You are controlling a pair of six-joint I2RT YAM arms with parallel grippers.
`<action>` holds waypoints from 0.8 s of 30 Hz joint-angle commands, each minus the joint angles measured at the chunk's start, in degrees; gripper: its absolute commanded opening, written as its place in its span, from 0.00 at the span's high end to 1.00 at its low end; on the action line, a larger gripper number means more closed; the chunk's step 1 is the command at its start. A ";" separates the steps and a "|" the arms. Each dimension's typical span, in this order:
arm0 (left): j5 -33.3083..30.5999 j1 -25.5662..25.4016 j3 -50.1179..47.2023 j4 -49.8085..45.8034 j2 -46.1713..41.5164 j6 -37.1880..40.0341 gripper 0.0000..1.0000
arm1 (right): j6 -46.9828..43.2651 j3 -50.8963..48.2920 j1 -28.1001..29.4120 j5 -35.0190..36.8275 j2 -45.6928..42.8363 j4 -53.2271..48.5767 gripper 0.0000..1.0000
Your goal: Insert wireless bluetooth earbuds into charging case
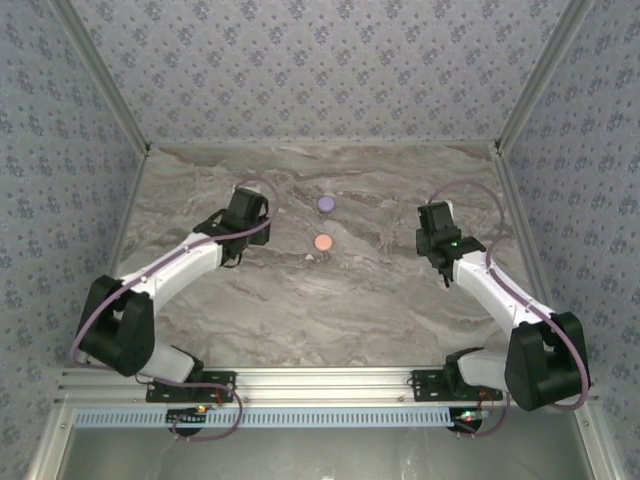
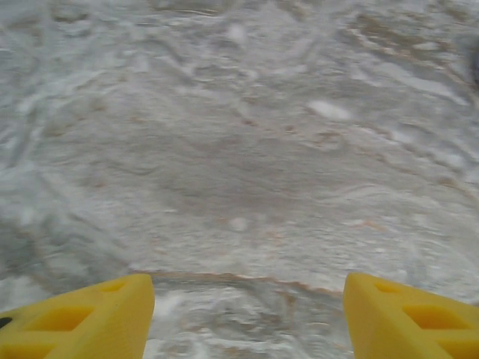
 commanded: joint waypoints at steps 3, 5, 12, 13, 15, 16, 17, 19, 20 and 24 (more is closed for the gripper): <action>-5.12 4.20 -7.42 10.36 -7.15 5.33 0.32 | -2.07 -4.79 -3.23 4.24 -2.05 11.12 0.45; -6.20 6.10 -11.43 14.70 -9.50 6.52 0.31 | -2.69 -7.20 -4.41 4.04 -2.05 15.85 0.45; -7.65 13.59 -21.44 25.18 -13.59 9.22 0.24 | -2.33 -10.51 -10.34 -0.30 -1.37 22.74 0.37; -7.62 14.60 -22.58 26.00 -13.77 9.41 0.21 | -2.06 -10.74 -11.26 -0.90 -1.18 23.20 0.36; -7.11 16.19 -24.23 27.28 -14.45 9.48 0.16 | -1.60 -11.15 -12.77 -1.77 -0.60 24.39 0.35; -6.62 16.96 -25.10 28.09 -14.54 9.42 0.14 | -1.40 -11.39 -13.57 -2.59 -0.24 24.92 0.34; -6.21 17.83 -25.96 29.26 -14.41 9.08 0.13 | -1.39 -11.64 -14.22 -3.71 0.16 25.35 0.33; -4.07 19.55 -27.46 31.75 -13.82 9.53 0.12 | -1.52 -12.00 -15.35 -6.14 0.71 26.15 0.33; -2.18 20.49 -28.36 33.90 -13.37 10.26 0.11 | -1.73 -12.57 -15.64 -7.29 0.92 27.60 0.33; 5.30 23.14 -33.11 45.42 -12.05 12.78 0.09 | -3.55 -15.69 -17.13 -13.16 0.93 34.34 0.30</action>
